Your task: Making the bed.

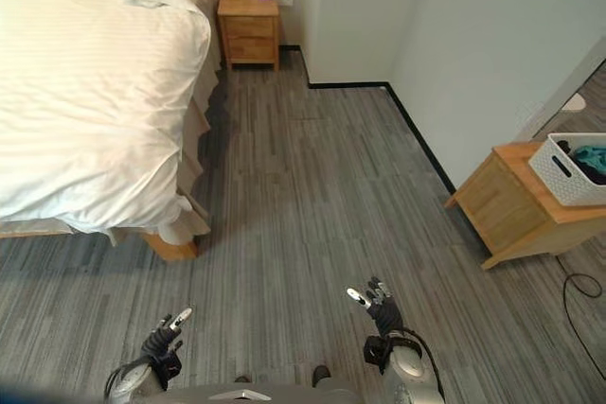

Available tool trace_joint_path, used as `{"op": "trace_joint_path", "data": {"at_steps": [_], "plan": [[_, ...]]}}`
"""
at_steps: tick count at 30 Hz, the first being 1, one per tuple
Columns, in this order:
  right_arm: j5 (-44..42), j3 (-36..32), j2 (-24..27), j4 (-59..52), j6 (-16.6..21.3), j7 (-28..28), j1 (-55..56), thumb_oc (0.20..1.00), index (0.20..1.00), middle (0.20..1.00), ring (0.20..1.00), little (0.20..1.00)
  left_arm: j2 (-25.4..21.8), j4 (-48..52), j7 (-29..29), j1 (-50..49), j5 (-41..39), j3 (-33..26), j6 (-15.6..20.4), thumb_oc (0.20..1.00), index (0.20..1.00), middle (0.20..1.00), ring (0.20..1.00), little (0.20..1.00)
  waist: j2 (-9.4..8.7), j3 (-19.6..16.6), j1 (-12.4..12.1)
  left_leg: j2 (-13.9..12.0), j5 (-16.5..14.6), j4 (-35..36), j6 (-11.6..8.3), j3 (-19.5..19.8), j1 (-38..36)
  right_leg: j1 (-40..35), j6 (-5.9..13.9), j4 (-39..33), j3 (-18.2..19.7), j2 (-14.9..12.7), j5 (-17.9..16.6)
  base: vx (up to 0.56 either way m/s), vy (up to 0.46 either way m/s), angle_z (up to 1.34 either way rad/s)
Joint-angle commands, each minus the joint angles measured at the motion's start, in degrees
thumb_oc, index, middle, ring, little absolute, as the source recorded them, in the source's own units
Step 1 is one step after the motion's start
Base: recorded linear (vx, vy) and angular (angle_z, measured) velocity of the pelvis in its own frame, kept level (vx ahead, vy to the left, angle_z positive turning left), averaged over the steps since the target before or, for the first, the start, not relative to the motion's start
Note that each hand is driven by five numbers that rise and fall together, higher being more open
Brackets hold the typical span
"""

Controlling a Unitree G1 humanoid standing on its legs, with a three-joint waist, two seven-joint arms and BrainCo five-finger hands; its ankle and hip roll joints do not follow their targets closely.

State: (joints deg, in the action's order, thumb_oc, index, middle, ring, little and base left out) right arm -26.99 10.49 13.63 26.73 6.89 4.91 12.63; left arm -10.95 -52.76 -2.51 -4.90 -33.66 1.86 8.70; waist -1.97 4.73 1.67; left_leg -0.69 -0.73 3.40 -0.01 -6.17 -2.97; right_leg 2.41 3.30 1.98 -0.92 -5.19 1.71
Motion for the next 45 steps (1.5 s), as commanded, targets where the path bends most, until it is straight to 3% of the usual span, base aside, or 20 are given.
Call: {"op": "trace_joint_path", "data": {"at_steps": [1, 4, 7, 11, 15, 16, 19, 20, 21, 23, 25, 27, 28, 29, 34, 37, 38, 40, 42, 45], "plan": [[-0.55, -0.94, 0.67, -2.91, 3.63, 1.49, -3.02, 1.000, 1.000, 1.000, 1.000, 1.000, -0.77, 1.24, -1.28, 2.42, -1.79, -0.79, 2.89, 1.000, 1.000, 1.000, 1.000, 1.000, -0.85, 1.27, -0.04, 0.72, -1.21, -4.66, -0.33, 1.52, 2.91, -2.38, 3.91, 0.73, -0.42, 0.01, -0.61, 0.07, 0.089, -0.15], [-0.36, -0.68, 0.76, -3.20, 3.84, 2.01, -4.27, 1.000, 1.000, 1.000, 1.000, 1.000, -0.93, 2.94, -2.34, 3.21, -2.65, -0.99, 3.34, 1.000, 1.000, 1.000, 1.000, 1.000, 0.06, 3.15, -0.20, 1.11, -3.01, -4.79, 1.69, -0.10, 2.06, 5.96, 7.14, 16.75, -0.38, -0.55, -4.39, 0.07, 0.115, -0.27], [-0.94, -0.91, 0.43, -4.02, 4.13, 3.00, -4.99, 1.000, 1.000, 1.000, 1.000, 1.000, -1.58, 3.01, -3.04, 3.22, -1.90, -0.79, 3.06, 1.000, 1.000, 1.000, 1.000, 1.000, 1.63, 4.99, 0.18, 0.65, -4.66, -4.13, 2.52, -1.46, -1.78, 12.62, 8.42, 27.84, -5.57, -3.67, -9.25, 0.24, 0.115, -0.56], [-2.47, -2.05, 0.11, -3.63, 4.68, 3.53, -4.96, 1.000, 1.000, 1.000, 1.000, 1.000, -1.94, 2.03, -3.68, 3.40, -2.98, -2.07, 3.70, 1.000, 1.000, 1.000, 1.000, 1.000, 2.09, 4.52, 3.31, -1.03, -5.82, -2.47, -0.53, -0.53, -9.19, 14.61, 7.20, 13.04, -10.64, -5.23, -7.23, 0.50, -0.071, -0.08], [-1.46, -2.17, 1.02, -3.85, 4.35, 4.09, -4.07, 1.000, 1.000, 1.000, 1.000, 1.000, -2.81, 1.76, -4.85, 4.46, -3.81, -4.40, 4.71, 1.000, 1.000, 1.000, 1.000, 1.000, 1.39, 3.67, 5.60, -4.06, -5.40, -5.02, -4.34, 1.35, -13.47, 16.12, 8.15, -0.55, -10.96, -3.95, -11.57, 0.51, -0.238, 0.19], [-1.45, -2.15, 1.24, -4.24, 4.24, 3.71, -3.89, 1.000, 1.000, 1.000, 1.000, 1.000, -2.63, 1.85, -4.57, 4.38, -4.00, -4.37, 4.51, 1.000, 1.000, 1.000, 1.000, 1.000, 1.44, 3.18, 5.36, -4.72, -3.12, -8.29, -5.50, 2.18, -12.40, 14.91, 7.23, 0.19, -11.66, -3.33, -10.91, 0.61, -0.381, 0.39], [-1.99, -1.38, 2.51, -2.43, 4.31, 3.53, -5.00, 1.000, 1.000, 1.000, 1.000, 1.000, -1.94, 1.73, -4.01, 3.66, -6.39, -4.78, 4.26, 1.000, 1.000, 1.000, 1.000, 1.000, -0.08, 2.31, 3.92, -6.69, 12.04, -33.01, -7.30, 3.57, -3.10, 8.42, 1.72, 1.38, -12.60, -0.53, -7.79, 0.44, -0.345, 0.36], [-1.99, -1.37, 2.50, -2.43, 4.31, 3.53, -5.00, 1.000, 1.000, 1.000, 1.000, 1.000, -1.94, 1.73, -4.01, 3.65, -6.39, -4.78, 4.26, 1.000, 1.000, 1.000, 1.000, 1.000, -0.09, 2.28, 3.95, -6.67, 12.05, -33.02, -7.30, 3.60, -3.05, 8.45, 1.72, 1.39, -12.63, -0.56, -7.79, 0.53, -0.484, 0.25], [-5.58, -1.53, 2.36, -2.45, 5.33, 3.91, -5.76, 1.000, 1.000, 1.000, 1.000, 1.000, -1.43, 1.03, -4.16, 4.16, -8.84, -5.73, 4.10, 1.000, 1.000, 1.000, 1.000, 1.000, -1.98, 3.98, 1.75, -9.24, 14.02, -47.09, -6.23, 1.39, 3.90, 3.37, -1.74, 1.24, -12.35, 0.81, -4.81, 0.54, -0.439, 0.00], [-6.39, -1.75, 2.60, -1.85, 5.31, 3.95, -6.31, 1.000, 1.000, 1.000, 1.000, 1.000, -0.67, 0.45, -4.11, 4.59, -9.28, -5.23, 3.70, 1.000, 1.000, 1.000, 1.000, 1.000, -3.44, 5.22, -0.55, -6.72, 10.33, -53.04, -4.74, 1.89, 11.89, -1.25, -2.36, -0.76, -10.22, 1.38, -2.67, 0.62, -0.360, -0.40], [-6.48, -2.25, 2.92, -0.90, 5.08, 4.93, -6.89, 1.000, 1.000, 1.000, 1.000, 1.000, 0.19, -1.17, -3.87, 4.49, -10.26, -5.63, 3.17, 1.000, 1.000, 1.000, 1.000, 1.000, -3.54, 5.12, -2.41, -4.59, 7.29, -48.68, -3.98, 1.52, 18.01, -5.94, -2.16, -2.82, -8.54, 2.17, -1.33, 0.73, -0.117, -0.32], [-7.02, -3.19, 2.64, -1.96, 5.62, 4.20, -5.74, 1.000, 1.000, 1.000, 1.000, 1.000, 0.78, -2.52, -3.01, 2.82, -8.44, -5.21, 3.05, 1.000, 1.000, 1.000, 1.000, 1.000, -2.30, 2.89, -4.83, -1.89, 7.79, -21.81, -3.19, 0.91, 19.10, -12.06, -0.78, -4.77, -5.91, 3.55, 1.74, 1.02, 0.025, -0.42], [-7.02, -3.19, 2.64, -1.97, 5.62, 4.20, -5.72, 1.000, 1.000, 1.000, 1.000, 1.000, 0.79, -2.51, -3.02, 2.80, -8.44, -5.20, 3.05, 1.000, 1.000, 1.000, 1.000, 1.000, -2.39, 2.87, -4.86, -1.78, 8.06, -21.37, -3.17, 0.83, 18.90, -12.04, -0.76, -4.78, -5.89, 3.44, 1.71, 0.97, 0.100, -0.52], [-5.68, -2.34, 2.72, -1.53, 5.42, 3.43, -4.98, 1.000, 1.000, 1.000, 1.000, 1.000, 0.94, -3.82, -2.33, 1.68, -8.21, -6.00, 2.95, 1.000, 1.000, 1.000, 1.000, 1.000, -1.15, 1.12, -6.99, 1.00, 10.83, -6.48, -3.27, 5.01, 18.11, -15.62, -0.22, -5.92, -3.67, 5.56, 3.15, 0.50, 0.043, -0.50], [-4.43, -2.18, 1.61, -0.68, 4.53, 2.32, -4.61, 1.000, 1.000, 1.000, 1.000, 1.000, 0.40, -6.47, -2.04, 0.55, -8.19, -9.15, 2.51, 1.000, 1.000, 1.000, 1.000, 1.000, -2.05, -0.92, -8.13, 1.71, 11.28, -5.50, -2.37, 1.71, 15.96, -19.47, 0.33, -3.86, -1.39, 5.54, 6.33, 0.56, 0.031, -0.74], [-3.03, -1.53, 0.85, -0.28, 4.23, 1.91, -4.44, 1.000, 1.000, 1.000, 1.000, 1.000, 0.23, -7.99, -2.14, 0.09, -7.73, -10.07, 2.20, 1.000, 1.000, 1.000, 1.000, 1.000, -3.91, -1.99, -9.08, 2.94, 8.54, -7.99, -0.06, 0.24, 14.70, -16.74, 3.77, 7.65, -2.07, 3.13, 0.64, 0.37, 0.082, -0.41], [-2.91, -1.54, 0.55, -0.13, 4.52, 2.16, -4.81, 1.000, 1.000, 1.000, 1.000, 1.000, -0.01, -9.89, -2.66, 0.61, -6.99, -10.48, 1.80, 1.000, 1.000, 1.000, 1.000, 1.000, -4.26, -1.67, -8.99, 3.49, 7.00, -8.06, 1.27, -0.34, 13.25, -12.98, 6.71, 17.84, -1.84, 1.59, -5.90, 0.28, 0.099, -0.39], [-4.60, -1.62, -0.58, -0.85, 4.48, 1.46, -4.40, 1.000, 1.000, 1.000, 1.000, 1.000, -0.04, -10.20, -3.47, 1.14, -7.68, -11.06, 1.93, 1.000, 1.000, 1.000, 1.000, 1.000, -3.03, -0.27, -7.15, 3.03, 4.82, -6.53, 2.83, -0.36, 7.81, -6.02, 8.15, 31.73, -2.00, 0.15, -13.54, 0.48, 0.189, -0.28], [-2.85, -1.88, -0.52, -0.65, 4.10, 2.01, -4.45, 1.000, 1.000, 1.000, 1.000, 1.000, -0.97, -9.32, -3.32, 2.00, -6.24, -10.05, 1.58, 1.000, 1.000, 1.000, 1.000, 1.000, 0.00, 1.38, -4.66, 1.60, 2.80, -5.22, 4.25, 0.79, 2.34, 3.12, 6.03, 40.18, -5.90, -2.27, -9.87, 0.54, 0.160, 0.22], [-3.64, -2.90, -0.95, -0.10, 3.83, 1.89, -3.89, 1.000, 1.000, 1.000, 1.000, 1.000, -1.20, -6.53, -2.90, 3.50, -6.56, -8.80, 1.98, 1.000, 1.000, 1.000, 1.000, 1.000, 0.38, 1.41, -3.03, 1.81, 0.20, -3.84, 3.44, 2.42, -2.65, 5.42, 4.62, 30.19, -10.34, -6.59, -5.18, 0.49, -0.028, 0.39]]}}
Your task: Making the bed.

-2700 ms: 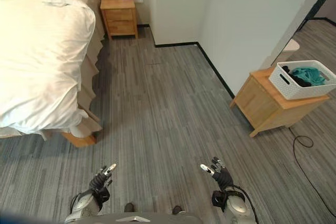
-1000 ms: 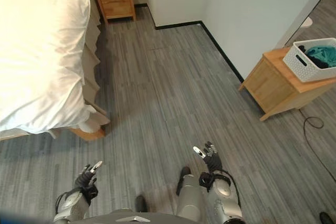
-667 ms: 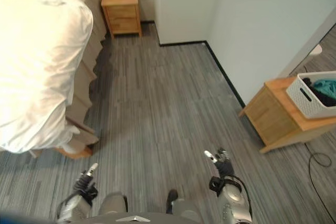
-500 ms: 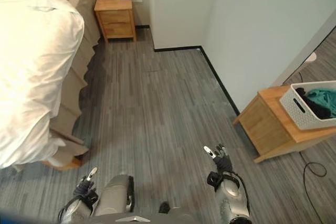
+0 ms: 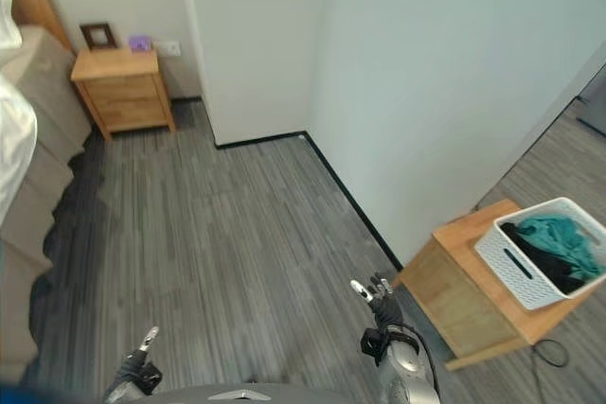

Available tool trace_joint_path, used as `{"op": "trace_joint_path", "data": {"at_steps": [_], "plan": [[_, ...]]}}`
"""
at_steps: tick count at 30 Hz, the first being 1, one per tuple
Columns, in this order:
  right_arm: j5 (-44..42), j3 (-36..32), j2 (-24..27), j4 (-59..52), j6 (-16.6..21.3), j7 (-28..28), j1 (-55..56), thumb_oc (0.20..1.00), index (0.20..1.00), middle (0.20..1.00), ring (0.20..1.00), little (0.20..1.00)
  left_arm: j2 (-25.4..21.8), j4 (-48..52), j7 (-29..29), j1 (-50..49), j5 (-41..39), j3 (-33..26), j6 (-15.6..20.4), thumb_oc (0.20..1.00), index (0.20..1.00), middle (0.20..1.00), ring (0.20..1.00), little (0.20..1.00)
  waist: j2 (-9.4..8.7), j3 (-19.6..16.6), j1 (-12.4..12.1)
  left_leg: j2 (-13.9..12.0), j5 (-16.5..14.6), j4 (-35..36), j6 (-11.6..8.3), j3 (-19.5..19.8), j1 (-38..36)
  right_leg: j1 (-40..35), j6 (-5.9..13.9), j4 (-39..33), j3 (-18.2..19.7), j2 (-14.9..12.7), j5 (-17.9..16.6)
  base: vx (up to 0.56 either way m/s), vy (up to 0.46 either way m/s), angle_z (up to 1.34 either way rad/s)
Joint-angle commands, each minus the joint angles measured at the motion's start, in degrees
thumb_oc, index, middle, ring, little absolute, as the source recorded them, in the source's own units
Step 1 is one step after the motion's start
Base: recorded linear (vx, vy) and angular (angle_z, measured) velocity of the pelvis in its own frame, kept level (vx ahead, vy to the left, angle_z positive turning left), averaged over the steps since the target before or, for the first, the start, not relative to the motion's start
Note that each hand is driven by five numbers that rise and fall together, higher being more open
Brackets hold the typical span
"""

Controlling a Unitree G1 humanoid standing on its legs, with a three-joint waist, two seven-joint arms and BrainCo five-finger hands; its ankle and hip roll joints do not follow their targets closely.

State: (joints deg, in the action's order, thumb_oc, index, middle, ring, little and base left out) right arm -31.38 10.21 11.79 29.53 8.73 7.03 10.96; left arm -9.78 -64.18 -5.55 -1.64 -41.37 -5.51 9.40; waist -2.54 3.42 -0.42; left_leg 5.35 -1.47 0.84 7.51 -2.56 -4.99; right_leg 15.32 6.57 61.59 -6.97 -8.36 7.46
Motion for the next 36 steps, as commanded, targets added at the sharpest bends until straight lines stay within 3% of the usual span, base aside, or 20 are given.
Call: {"op": "trace_joint_path", "data": {"at_steps": [1, 4, 5, 6, 7, 9, 11, 12, 13, 15, 16, 17, 18, 19, 20, 22, 28, 33, 34, 36], "plan": [[0.95, -2.94, 1.20, -2.86, 1.76, -0.34, -2.08, 1.000, 1.000, 1.000, 1.000, 1.000, -2.43, 5.39, 0.61, 0.46, 1.42, -0.93, 1.13, 1.000, 1.000, 1.000, 1.000, 1.000, 0.91, 2.66, -0.34, -3.98, 0.22, -0.96, -4.46, -0.42, -1.87, -7.48, 1.42, -34.75, -4.51, -2.75, -11.19, 0.51, -0.111, 0.07], [0.88, -3.84, 1.57, -2.62, 1.78, 0.04, -1.12, 1.000, 1.000, 1.000, 1.000, 1.000, -2.69, 6.66, 0.85, 1.16, 3.29, 0.72, 1.41, 1.000, 1.000, 1.000, 1.000, 1.000, -0.06, 2.18, 1.60, -3.17, -2.65, -0.14, -6.03, 1.99, -5.61, -7.69, 2.42, -54.71, 0.10, 0.54, -12.09, 0.51, -0.142, 0.50], [0.85, -4.29, 1.72, -2.80, 1.83, -0.11, -0.49, 1.000, 1.000, 1.000, 1.000, 1.000, -2.65, 8.04, 0.95, 1.21, 3.28, 0.91, 1.80, 1.000, 1.000, 1.000, 1.000, 1.000, -0.45, 1.67, 2.01, -3.00, -3.06, 0.00, -6.61, 2.52, -6.47, -7.04, 3.19, -59.18, 0.93, 0.51, -13.34, 0.39, -0.099, 0.53], [0.85, -4.30, 1.77, -2.83, 1.82, -0.11, -0.41, 1.000, 1.000, 1.000, 1.000, 1.000, -2.60, 8.10, 0.92, 1.12, 3.29, 0.95, 1.79, 1.000, 1.000, 1.000, 1.000, 1.000, -0.20, 1.80, 2.05, -3.26, -3.22, 0.05, -6.66, 2.60, -6.80, -7.61, 3.16, -59.66, 0.73, 0.75, -13.49, 0.51, -0.133, 0.47], [1.43, -4.53, 2.04, -3.03, 1.63, -0.40, 0.27, 1.000, 1.000, 1.000, 1.000, 1.000, -2.38, 8.37, 1.47, 1.10, 3.31, 1.12, 1.85, 1.000, 1.000, 1.000, 1.000, 1.000, -0.44, 1.15, 2.83, -3.82, -3.77, -0.19, -7.79, 3.27, -8.68, -6.66, 4.35, -63.34, 1.00, 0.69, -16.09, 0.49, -0.150, 0.60], [1.60, -4.93, 2.33, -3.26, 1.58, -0.51, 0.92, 1.000, 1.000, 1.000, 1.000, 1.000, -2.17, 9.38, 1.35, 0.89, 3.26, 1.37, 2.09, 1.000, 1.000, 1.000, 1.000, 1.000, -0.32, 0.95, 3.65, -4.61, -3.77, -0.92, -8.56, 4.20, -9.53, -6.63, 4.33, -63.37, 2.33, 1.34, -16.59, 0.46, -0.172, 0.80], [0.59, -5.66, 3.14, -3.49, 1.62, -0.62, 1.38, 1.000, 1.000, 1.000, 1.000, 1.000, -1.85, 10.24, 1.68, 0.84, 2.94, 2.87, 2.00, 1.000, 1.000, 1.000, 1.000, 1.000, -0.62, 0.29, 4.52, -6.34, -1.58, -7.69, -10.94, 6.02, -7.79, -7.74, 2.67, -60.22, 4.22, 2.35, -15.85, 0.52, -0.334, 1.02], [-1.88, -5.81, 3.92, -3.23, 2.48, -0.78, 0.71, 1.000, 1.000, 1.000, 1.000, 1.000, -1.21, 9.05, 1.30, 1.84, 2.12, 2.93, 1.98, 1.000, 1.000, 1.000, 1.000, 1.000, -1.29, 0.87, 5.15, -9.10, 6.71, -25.33, -14.25, 4.59, -1.45, -10.78, 0.16, -61.29, 3.15, 3.08, -14.48, 0.39, -0.322, 0.52], [-1.88, -5.81, 3.89, -3.23, 2.48, -0.78, 0.70, 1.000, 1.000, 1.000, 1.000, 1.000, -1.23, 9.04, 1.31, 1.85, 2.11, 2.92, 1.98, 1.000, 1.000, 1.000, 1.000, 1.000, -1.41, 0.73, 5.26, -8.97, 6.84, -25.29, -14.24, 4.68, -1.24, -10.62, 0.18, -61.30, 3.09, 2.93, -14.52, 0.34, -0.297, 0.53], [-3.28, -6.08, 4.46, -3.00, 2.90, -1.01, 0.73, 1.000, 1.000, 1.000, 1.000, 1.000, -0.89, 8.85, 1.24, 2.11, 1.51, 3.27, 1.73, 1.000, 1.000, 1.000, 1.000, 1.000, -3.18, 1.93, 4.19, -7.86, 8.53, -35.28, -13.12, 4.95, 6.15, -13.91, -1.47, -62.49, 2.77, 2.45, -13.38, 0.25, -0.205, 0.29], [-2.37, -6.56, 5.93, -2.39, 2.53, -0.24, 0.23, 1.000, 1.000, 1.000, 1.000, 1.000, -0.43, 8.85, 1.39, 2.27, 1.24, 3.74, 1.18, 1.000, 1.000, 1.000, 1.000, 1.000, -4.24, 2.89, 3.29, -9.63, 7.57, -31.74, -11.97, 1.43, 11.25, -16.60, -1.76, -63.73, 2.79, 2.09, -12.34, 0.25, -0.202, 0.12], [-2.36, -6.58, 5.96, -2.38, 2.53, -0.23, 0.22, 1.000, 1.000, 1.000, 1.000, 1.000, -0.40, 8.85, 1.39, 2.28, 1.24, 3.75, 1.17, 1.000, 1.000, 1.000, 1.000, 1.000, -4.08, 3.14, 3.09, -9.82, 7.27, -31.94, -11.97, 1.31, 10.97, -16.92, -1.75, -63.85, 2.91, 2.26, -12.33, 0.27, -0.126, 0.06], [-2.77, -6.88, 6.11, -1.77, 2.56, 0.32, -0.32, 1.000, 1.000, 1.000, 1.000, 1.000, -0.38, 7.78, 1.68, 2.52, 1.48, 3.93, 0.88, 1.000, 1.000, 1.000, 1.000, 1.000, -3.97, 3.12, 2.78, -10.83, 6.45, -26.70, -11.92, -0.36, 11.71, -18.12, -1.54, -64.65, 2.97, 2.23, -11.78, 0.35, 0.012, 0.19], [-3.77, -7.43, 5.72, -1.38, 2.81, -0.02, -0.21, 1.000, 1.000, 1.000, 1.000, 1.000, -0.22, 7.18, 2.15, 2.16, 2.55, 4.38, 1.08, 1.000, 1.000, 1.000, 1.000, 1.000, -3.03, 2.16, 2.43, -10.80, 5.69, -13.77, -11.97, -2.22, 11.17, -19.36, -0.94, -65.82, 3.03, 2.84, -11.16, 0.35, 0.009, 0.01], [-3.77, -7.43, 5.74, -1.38, 2.82, -0.04, -0.15, 1.000, 1.000, 1.000, 1.000, 1.000, -0.20, 7.20, 2.15, 2.11, 2.56, 4.40, 1.09, 1.000, 1.000, 1.000, 1.000, 1.000, -3.13, 2.33, 2.31, -10.68, 5.85, -13.22, -11.95, -2.39, 10.56, -19.68, -0.90, -65.88, 3.13, 2.71, -11.09, 0.32, 0.038, -0.18], [-2.54, -7.34, 6.21, -1.19, 2.72, -0.30, 0.43, 1.000, 1.000, 1.000, 1.000, 1.000, 0.13, 7.94, 2.83, 1.16, 3.21, 5.35, 1.33, 1.000, 1.000, 1.000, 1.000, 1.000, -1.75, 1.61, 2.19, -9.61, 6.31, -5.27, -12.02, -1.60, 8.49, -19.63, -0.61, -65.91, 3.02, 3.69, -10.54, 0.18, 0.044, -0.34], [-2.13, -8.13, 4.11, -0.37, 2.38, 0.52, 1.35, 1.000, 1.000, 1.000, 1.000, 1.000, 0.63, 7.94, 3.30, -0.76, 2.94, 5.37, 0.79, 1.000, 1.000, 1.000, 1.000, 1.000, 0.33, -0.63, 3.50, -7.35, 4.27, 3.30, -10.50, -0.34, 0.03, -19.57, -0.04, -64.78, 4.90, 4.01, -9.68, 0.13, 0.078, -0.36], [-2.13, -7.93, 3.06, 0.35, 1.96, 0.04, 2.09, 1.000, 1.000, 1.000, 1.000, 1.000, -0.37, 7.15, 3.36, -0.99, 3.10, 3.94, 0.57, 1.000, 1.000, 1.000, 1.000, 1.000, 0.77, -1.08, 3.56, -6.73, 3.39, 3.94, -9.73, -1.38, -1.40, -18.90, 0.52, -63.87, 6.56, 3.37, -9.57, 0.03, 0.077, -0.12], [-5.63, -8.50, 2.92, -1.22, 1.87, -1.27, 0.44, 1.000, 1.000, 1.000, 1.000, 1.000, -4.15, 17.26, 4.04, -1.74, 8.29, 9.08, 0.63, 1.000, 1.000, 1.000, 1.000, 1.000, 1.19, 1.63, 4.70, -5.48, -1.63, 1.55, -7.31, -5.18, -1.23, -15.09, 2.12, -55.29, 7.25, 2.23, -7.64, -0.04, -0.016, -0.07], [-7.04, -7.75, 2.65, -0.50, 2.38, -0.61, -1.17, 1.000, 1.000, 1.000, 1.000, 1.000, -3.60, 16.27, 3.43, -1.95, 6.66, 7.48, 0.52, 1.000, 1.000, 1.000, 1.000, 1.000, 0.68, 0.39, 3.27, -5.81, -1.38, 1.20, -7.85, -6.19, -0.78, -16.46, 2.25, -59.90, 6.09, 2.45, -8.01, -0.06, -0.054, -0.08]]}}
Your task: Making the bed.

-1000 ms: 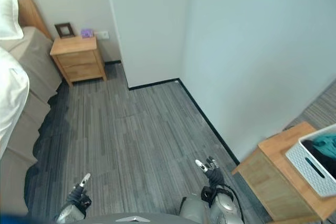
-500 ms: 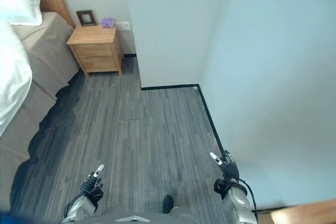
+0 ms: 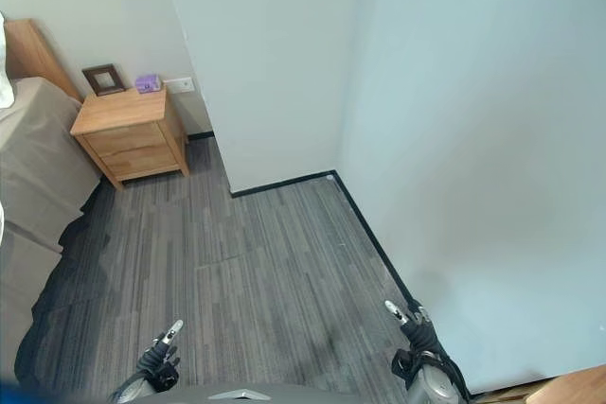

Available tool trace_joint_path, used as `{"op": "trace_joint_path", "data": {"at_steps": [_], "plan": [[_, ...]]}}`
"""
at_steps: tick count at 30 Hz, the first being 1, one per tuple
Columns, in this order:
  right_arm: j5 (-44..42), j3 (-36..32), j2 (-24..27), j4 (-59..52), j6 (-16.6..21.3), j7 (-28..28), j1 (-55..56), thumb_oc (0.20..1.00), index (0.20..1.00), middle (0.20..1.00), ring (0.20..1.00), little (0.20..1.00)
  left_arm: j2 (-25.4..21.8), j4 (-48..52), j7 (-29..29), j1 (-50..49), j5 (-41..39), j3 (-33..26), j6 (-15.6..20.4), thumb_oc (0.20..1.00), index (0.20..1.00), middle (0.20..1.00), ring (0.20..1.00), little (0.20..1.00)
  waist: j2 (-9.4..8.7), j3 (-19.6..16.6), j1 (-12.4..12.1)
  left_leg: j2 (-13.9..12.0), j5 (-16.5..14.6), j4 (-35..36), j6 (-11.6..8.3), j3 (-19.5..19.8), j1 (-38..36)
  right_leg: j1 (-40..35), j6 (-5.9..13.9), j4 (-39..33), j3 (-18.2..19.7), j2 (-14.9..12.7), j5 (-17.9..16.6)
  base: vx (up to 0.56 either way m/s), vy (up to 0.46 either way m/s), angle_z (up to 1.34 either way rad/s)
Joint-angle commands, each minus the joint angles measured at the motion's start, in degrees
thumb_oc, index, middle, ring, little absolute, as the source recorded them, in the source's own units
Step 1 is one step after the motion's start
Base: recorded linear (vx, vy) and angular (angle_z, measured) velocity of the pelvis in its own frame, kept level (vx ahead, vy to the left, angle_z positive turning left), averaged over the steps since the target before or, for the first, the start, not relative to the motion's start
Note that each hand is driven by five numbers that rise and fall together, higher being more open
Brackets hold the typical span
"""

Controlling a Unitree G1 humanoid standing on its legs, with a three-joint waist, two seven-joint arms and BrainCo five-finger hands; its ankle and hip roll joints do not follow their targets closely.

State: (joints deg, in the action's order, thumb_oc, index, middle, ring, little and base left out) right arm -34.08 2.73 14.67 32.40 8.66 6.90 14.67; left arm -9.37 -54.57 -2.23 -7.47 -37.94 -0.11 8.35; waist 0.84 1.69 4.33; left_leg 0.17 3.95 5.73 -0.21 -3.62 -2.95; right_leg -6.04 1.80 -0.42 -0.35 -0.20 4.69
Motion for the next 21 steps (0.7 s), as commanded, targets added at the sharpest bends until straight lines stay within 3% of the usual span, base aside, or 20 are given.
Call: {"op": "trace_joint_path", "data": {"at_steps": [1, 7, 12, 13, 15, 16, 17, 19, 21], "plan": [[-4.34, -0.28, -0.24, -3.37, 2.45, -0.48, -4.87, 1.000, 1.000, 1.000, 1.000, 1.000, -4.02, 6.66, 0.11, 3.88, 3.24, 2.08, 1.56, 1.000, 1.000, 1.000, 1.000, 1.000, -2.70, 2.12, -1.48, -0.62, -6.79, -3.69, -0.13, -5.13, -2.82, 4.90, 7.03, 2.10, -0.54, -5.71, -5.24, -0.02, -0.021, -0.15], [-2.34, -0.43, 1.27, -6.27, 2.53, -1.32, -5.25, 1.000, 1.000, 1.000, 1.000, 1.000, -3.12, 7.96, -0.45, 4.10, 0.60, 1.64, 2.37, 1.000, 1.000, 1.000, 1.000, 1.000, -3.45, 1.22, -1.97, -0.93, -5.71, -2.46, -0.81, -4.00, -3.66, 3.19, 6.01, -0.06, -2.16, -4.99, -5.80, -0.02, -0.061, 0.01], [-0.96, -0.68, 1.67, -6.03, 2.21, -0.74, -5.32, 1.000, 1.000, 1.000, 1.000, 1.000, -2.94, 10.48, -0.83, 4.00, -0.11, 1.41, 2.60, 1.000, 1.000, 1.000, 1.000, 1.000, -3.40, 1.93, -2.26, -0.77, -6.50, -3.48, -0.52, -3.40, -3.26, 4.02, 6.47, 1.49, -2.89, -5.76, -5.70, 0.03, 0.035, 0.06], [-0.93, -1.09, 1.84, -6.00, 2.22, -0.75, -5.63, 1.000, 1.000, 1.000, 1.000, 1.000, -3.43, 11.39, -0.92, 4.07, 0.77, 1.82, 2.38, 1.000, 1.000, 1.000, 1.000, 1.000, -2.74, 3.30, -2.18, -0.44, -7.16, -4.00, 0.50, -2.99, -2.90, 8.28, 7.41, 9.75, -2.48, -6.44, -6.12, -0.03, 0.127, -0.08], [0.32, -1.48, 1.75, -6.14, 2.25, -0.64, -5.50, 1.000, 1.000, 1.000, 1.000, 1.000, -4.09, 12.23, -1.32, 3.99, 2.42, 2.21, 2.12, 1.000, 1.000, 1.000, 1.000, 1.000, -2.11, 4.79, -1.94, 0.34, -7.85, -3.62, 1.96, -3.28, -3.71, 14.35, 9.06, 23.17, -1.34, -7.20, -11.31, -0.01, 0.157, -0.22], [0.32, -1.48, 1.75, -6.14, 2.25, -0.64, -5.49, 1.000, 1.000, 1.000, 1.000, 1.000, -4.09, 12.23, -1.32, 3.99, 2.42, 2.21, 2.12, 1.000, 1.000, 1.000, 1.000, 1.000, -2.10, 4.75, -1.94, 0.33, -7.86, -3.62, 1.96, -3.29, -3.67, 14.38, 9.06, 23.17, -1.33, -7.20, -11.32, 0.21, 0.211, -0.04], [1.64, -1.86, 1.64, -6.06, 2.35, -0.28, -5.10, 1.000, 1.000, 1.000, 1.000, 1.000, -5.14, 13.44, -1.43, 4.64, 4.48, 2.78, 1.96, 1.000, 1.000, 1.000, 1.000, 1.000, -0.13, 6.95, -0.93, -0.26, -8.79, -2.61, 2.62, -2.79, -7.10, 21.65, 9.35, 35.18, -3.67, -8.21, -14.13, 0.20, 0.143, 0.09], [1.97, -2.23, 1.60, -6.11, 2.20, -0.34, -4.74, 1.000, 1.000, 1.000, 1.000, 1.000, -5.36, 14.38, -1.26, 4.94, 4.44, 3.03, 2.11, 1.000, 1.000, 1.000, 1.000, 1.000, 0.25, 6.88, -0.25, -0.61, -8.91, -2.48, 2.28, -2.70, -8.41, 23.25, 9.25, 34.74, -5.00, -9.20, -13.37, 0.32, 0.083, 0.26], [1.56, -2.58, 1.36, -6.10, 2.17, -0.67, -4.18, 1.000, 1.000, 1.000, 1.000, 1.000, -5.74, 14.84, -1.05, 6.05, 4.02, 3.09, 2.33, 1.000, 1.000, 1.000, 1.000, 1.000, -0.02, 6.27, 1.43, -0.88, -9.88, -1.55, 0.89, -1.98, -11.80, 24.36, 8.92, 26.37, -6.96, -9.95, -12.23, 0.54, -0.067, 0.23]]}}
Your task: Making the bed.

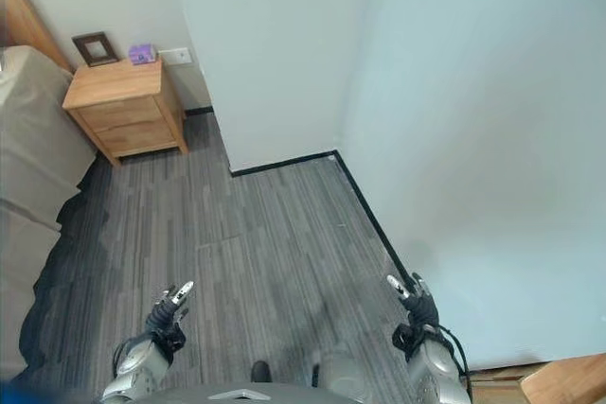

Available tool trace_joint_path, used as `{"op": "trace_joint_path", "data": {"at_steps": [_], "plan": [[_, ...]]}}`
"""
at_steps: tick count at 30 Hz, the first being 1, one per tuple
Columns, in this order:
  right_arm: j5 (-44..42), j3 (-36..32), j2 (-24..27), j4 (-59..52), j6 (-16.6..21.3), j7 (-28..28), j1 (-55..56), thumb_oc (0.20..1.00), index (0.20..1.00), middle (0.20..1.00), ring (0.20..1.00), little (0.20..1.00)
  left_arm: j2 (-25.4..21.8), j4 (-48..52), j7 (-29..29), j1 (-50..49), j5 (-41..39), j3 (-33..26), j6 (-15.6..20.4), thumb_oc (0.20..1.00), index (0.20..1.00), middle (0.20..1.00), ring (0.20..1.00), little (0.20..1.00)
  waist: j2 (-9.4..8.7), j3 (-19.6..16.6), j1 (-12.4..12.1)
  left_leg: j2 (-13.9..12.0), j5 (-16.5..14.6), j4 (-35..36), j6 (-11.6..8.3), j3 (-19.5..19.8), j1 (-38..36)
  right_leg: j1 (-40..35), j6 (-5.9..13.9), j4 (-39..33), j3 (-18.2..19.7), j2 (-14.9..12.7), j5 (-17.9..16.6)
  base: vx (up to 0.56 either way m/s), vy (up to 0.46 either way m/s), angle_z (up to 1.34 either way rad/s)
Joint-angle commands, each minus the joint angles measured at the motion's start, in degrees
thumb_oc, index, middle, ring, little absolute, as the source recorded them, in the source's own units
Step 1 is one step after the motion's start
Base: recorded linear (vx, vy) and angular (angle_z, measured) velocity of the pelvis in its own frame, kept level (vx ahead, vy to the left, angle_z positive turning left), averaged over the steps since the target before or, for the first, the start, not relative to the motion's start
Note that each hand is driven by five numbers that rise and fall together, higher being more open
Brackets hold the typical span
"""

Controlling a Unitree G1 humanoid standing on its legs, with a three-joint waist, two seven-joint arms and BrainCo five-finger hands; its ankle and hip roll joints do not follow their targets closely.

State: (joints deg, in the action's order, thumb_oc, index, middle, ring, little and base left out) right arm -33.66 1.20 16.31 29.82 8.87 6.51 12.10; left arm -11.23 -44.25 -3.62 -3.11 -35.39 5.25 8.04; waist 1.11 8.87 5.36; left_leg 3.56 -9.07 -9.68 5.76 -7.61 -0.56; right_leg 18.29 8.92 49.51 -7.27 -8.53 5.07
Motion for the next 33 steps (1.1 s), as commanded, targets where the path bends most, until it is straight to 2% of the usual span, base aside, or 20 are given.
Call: {"op": "trace_joint_path", "data": {"at_steps": [1, 3, 4, 6, 8, 9, 10, 11, 12, 14, 16, 18, 19, 20, 24, 27, 28, 29, 31, 33], "plan": [[0.63, -1.43, -0.36, -3.56, 2.17, -0.38, -1.09, 1.000, 1.000, 1.000, 1.000, 1.000, -4.02, 4.38, 0.36, 2.68, 0.87, -2.55, 2.91, 1.000, 1.000, 1.000, 1.000, 1.000, -0.45, -1.08, 1.99, -4.85, 1.95, 14.45, -6.37, 2.69, -16.89, 0.36, 1.85, -32.71, -0.20, -0.64, -12.15, 0.65, -0.165, 0.07], [0.88, -1.66, -0.32, -3.83, 2.47, -0.54, 0.19, 1.000, 1.000, 1.000, 1.000, 1.000, -4.02, 5.03, 0.01, 4.64, -0.53, -2.76, 3.59, 1.000, 1.000, 1.000, 1.000, 1.000, -1.25, -1.93, 4.44, -6.15, 1.27, 14.68, -8.69, 4.19, -20.34, 1.47, 2.91, -46.02, 0.98, 1.13, -14.00, 0.61, -0.189, 0.07], [0.89, -1.67, -0.29, -3.84, 2.47, -0.54, 0.21, 1.000, 1.000, 1.000, 1.000, 1.000, -4.00, 5.00, 0.02, 4.66, -0.56, -2.76, 3.60, 1.000, 1.000, 1.000, 1.000, 1.000, -0.82, -1.74, 4.50, -6.67, 1.05, 14.68, -8.80, 4.15, -20.63, 0.84, 2.87, -46.64, 0.63, 1.58, -14.20, 0.66, -0.232, 0.79], [2.57, -1.33, 0.34, -4.68, 1.92, -0.71, 0.68, 1.000, 1.000, 1.000, 1.000, 1.000, -3.38, 4.88, -0.29, 6.04, -1.09, -2.82, 4.03, 1.000, 1.000, 1.000, 1.000, 1.000, -1.45, -2.83, 5.48, -8.53, 1.54, 13.93, -10.80, 4.87, -23.37, 1.76, 3.75, -52.53, -5.10, 1.92, -17.15, 0.67, -0.281, 0.76], [3.19, -0.74, 1.45, -4.52, 1.97, -1.35, 0.58, 1.000, 1.000, 1.000, 1.000, 1.000, -2.79, 4.92, -0.39, 5.63, -2.21, -2.77, 4.50, 1.000, 1.000, 1.000, 1.000, 1.000, -1.35, -3.74, 5.33, -10.56, 9.26, 4.02, -13.36, 5.91, -22.03, -1.00, 0.74, -49.29, -4.84, 3.73, -17.06, 0.62, -0.316, 0.16], [3.33, -0.13, 1.92, -4.33, 1.63, -1.46, 0.12, 1.000, 1.000, 1.000, 1.000, 1.000, -2.47, 4.66, 0.00, 5.33, -2.46, -2.24, 3.95, 1.000, 1.000, 1.000, 1.000, 1.000, -1.82, -4.38, 5.09, -11.69, 16.42, -3.12, -14.58, 5.66, -19.05, -3.64, -0.94, -49.61, -4.88, 4.97, -15.93, 0.66, -0.427, 0.25], [2.91, 0.30, 2.17, -3.37, 2.23, -1.00, -0.37, 1.000, 1.000, 1.000, 1.000, 1.000, -2.08, 4.15, -0.23, 5.26, -2.90, -2.18, 3.65, 1.000, 1.000, 1.000, 1.000, 1.000, -2.69, -4.47, 4.56, -13.39, 23.11, -14.72, -15.57, 5.01, -14.41, -5.99, -3.02, -48.80, -4.94, 5.50, -14.80, 0.67, -0.533, 0.37], [1.80, 0.81, 2.36, -3.57, 2.24, -0.29, -1.55, 1.000, 1.000, 1.000, 1.000, 1.000, -1.67, 4.03, -0.82, 5.22, -5.43, -3.12, 3.46, 1.000, 1.000, 1.000, 1.000, 1.000, -4.17, -4.24, 3.14, -13.79, 25.92, -25.24, -15.20, 4.42, -9.82, -9.55, -5.13, -49.13, -5.63, 5.99, -12.65, 0.71, -0.582, 0.35], [-0.01, 1.27, 2.32, -4.24, 2.82, 0.17, -2.44, 1.000, 1.000, 1.000, 1.000, 1.000, -1.16, 4.35, -0.98, 5.13, -7.45, -3.37, 3.42, 1.000, 1.000, 1.000, 1.000, 1.000, -5.40, -3.12, 1.28, -12.88, 25.75, -32.21, -13.61, 4.64, -5.16, -12.51, -6.47, -49.95, -5.13, 6.52, -11.33, 0.67, -0.517, 0.37], [-0.52, 2.01, 2.98, -4.46, 2.81, 0.17, -4.49, 1.000, 1.000, 1.000, 1.000, 1.000, -0.22, 4.30, -0.98, 4.84, -7.86, -3.28, 3.17, 1.000, 1.000, 1.000, 1.000, 1.000, -7.56, -0.72, -2.88, -9.57, 20.05, -40.94, -11.12, 4.17, 5.36, -19.12, -6.95, -52.93, -2.88, 6.74, -9.99, 0.57, -0.309, -0.38], [1.23, 2.51, 4.43, -4.67, 2.55, 0.49, -7.06, 1.000, 1.000, 1.000, 1.000, 1.000, -0.75, 4.36, -0.07, 2.69, -6.24, -3.65, 2.55, 1.000, 1.000, 1.000, 1.000, 1.000, -7.40, -0.29, -8.07, -7.62, 16.68, -29.36, -10.07, 2.34, 13.87, -25.21, -6.58, -54.51, 0.42, 7.60, -7.64, 0.85, -0.089, -1.30], [1.68, 2.79, 4.60, -5.21, 2.71, 0.36, -7.51, 1.000, 1.000, 1.000, 1.000, 1.000, -0.95, 4.37, -0.07, 2.02, -6.02, -3.89, 2.63, 1.000, 1.000, 1.000, 1.000, 1.000, -7.22, -0.53, -9.16, -7.48, 17.39, -22.55, -9.76, 1.66, 14.84, -26.85, -6.23, -54.51, 1.36, 7.66, -6.79, 0.58, 0.025, -0.94], [2.85, 3.38, 4.84, -6.21, 3.04, 0.14, -7.67, 1.000, 1.000, 1.000, 1.000, 1.000, -0.99, 4.44, -0.03, 1.10, -5.81, -4.35, 2.87, 1.000, 1.000, 1.000, 1.000, 1.000, -6.18, -1.03, -10.31, -7.90, 18.50, -11.40, -9.57, 0.94, 15.16, -28.87, -5.98, -54.51, 2.42, 8.74, -4.96, 1.06, 0.122, -0.80], [5.50, 4.79, 5.13, -7.10, 3.19, -0.55, -7.46, 1.000, 1.000, 1.000, 1.000, 1.000, -0.55, 3.09, 0.42, 0.36, -5.93, -4.64, 3.22, 1.000, 1.000, 1.000, 1.000, 1.000, -3.89, -3.49, -11.81, -5.95, 21.00, 11.55, -10.01, -0.53, 14.26, -34.48, -6.03, -54.51, 4.74, 11.28, -0.54, 1.08, 0.124, -0.60], [6.96, 5.80, 4.99, -7.53, 2.52, -1.27, -7.88, 1.000, 1.000, 1.000, 1.000, 1.000, 0.00, 2.61, -0.01, 0.99, -6.30, -5.82, 3.54, 1.000, 1.000, 1.000, 1.000, 1.000, -3.06, -4.75, -10.88, -6.24, 21.51, 14.68, -9.89, -9.93, 15.08, -39.13, -6.27, -53.38, 5.76, 11.87, 2.25, 0.77, 0.077, -0.24], [8.66, 9.54, 3.86, -9.36, 1.24, -3.41, -8.30, 1.000, 1.000, 1.000, 1.000, 1.000, 0.31, 2.69, -0.02, -0.44, -6.93, -7.26, 3.80, 1.000, 1.000, 1.000, 1.000, 1.000, -4.11, -7.36, -11.91, -4.93, 23.19, 13.97, -6.88, -14.62, 11.71, -39.82, -4.67, -46.78, 5.27, 10.11, 1.78, 0.76, 0.075, 0.03], [11.02, 12.43, 3.04, -9.54, 0.69, -4.83, -8.95, 1.000, 1.000, 1.000, 1.000, 1.000, 0.46, 1.94, -0.18, -0.71, -6.93, -7.55, 3.48, 1.000, 1.000, 1.000, 1.000, 1.000, -7.17, -7.56, -13.93, -2.23, 18.60, 11.23, -4.08, -13.62, 9.57, -34.78, 4.29, -25.72, 4.24, 6.29, -13.93, 0.44, 0.059, -0.22], [11.04, 12.46, 2.97, -9.52, 0.70, -4.81, -9.01, 1.000, 1.000, 1.000, 1.000, 1.000, 0.39, 1.93, -0.18, -0.68, -6.94, -7.60, 3.48, 1.000, 1.000, 1.000, 1.000, 1.000, -7.41, -7.66, -13.91, -2.07, 18.31, 10.93, -3.94, -13.73, 9.85, -34.39, 4.41, -25.16, 4.30, 6.05, -13.58, 0.61, 0.067, -0.58], [10.63, 13.89, 2.12, -10.42, 0.33, -4.90, -9.58, 1.000, 1.000, 1.000, 1.000, 1.000, 0.11, 0.98, -1.23, 0.77, -7.11, -7.77, 3.22, 1.000, 1.000, 1.000, 1.000, 1.000, -6.60, -5.74, -12.41, -3.07, 15.31, 9.06, -2.77, -11.80, 5.95, -27.38, 6.08, -11.79, 4.85, 4.95, -19.26, 0.42, 0.030, -0.22], [10.83, 14.45, 1.86, -10.88, 0.05, -4.89, -10.60, 1.000, 1.000, 1.000, 1.000, 1.000, -0.85, 1.20, -2.23, 2.55, -5.72, -6.84, 3.50, 1.000, 1.000, 1.000, 1.000, 1.000, -3.78, -4.60, -9.98, -4.44, 14.37, 9.06, -1.73, -7.00, 2.34, -17.83, 3.32, -7.50, 7.33, 7.91, -15.71, 0.58, -0.021, 0.64]]}}
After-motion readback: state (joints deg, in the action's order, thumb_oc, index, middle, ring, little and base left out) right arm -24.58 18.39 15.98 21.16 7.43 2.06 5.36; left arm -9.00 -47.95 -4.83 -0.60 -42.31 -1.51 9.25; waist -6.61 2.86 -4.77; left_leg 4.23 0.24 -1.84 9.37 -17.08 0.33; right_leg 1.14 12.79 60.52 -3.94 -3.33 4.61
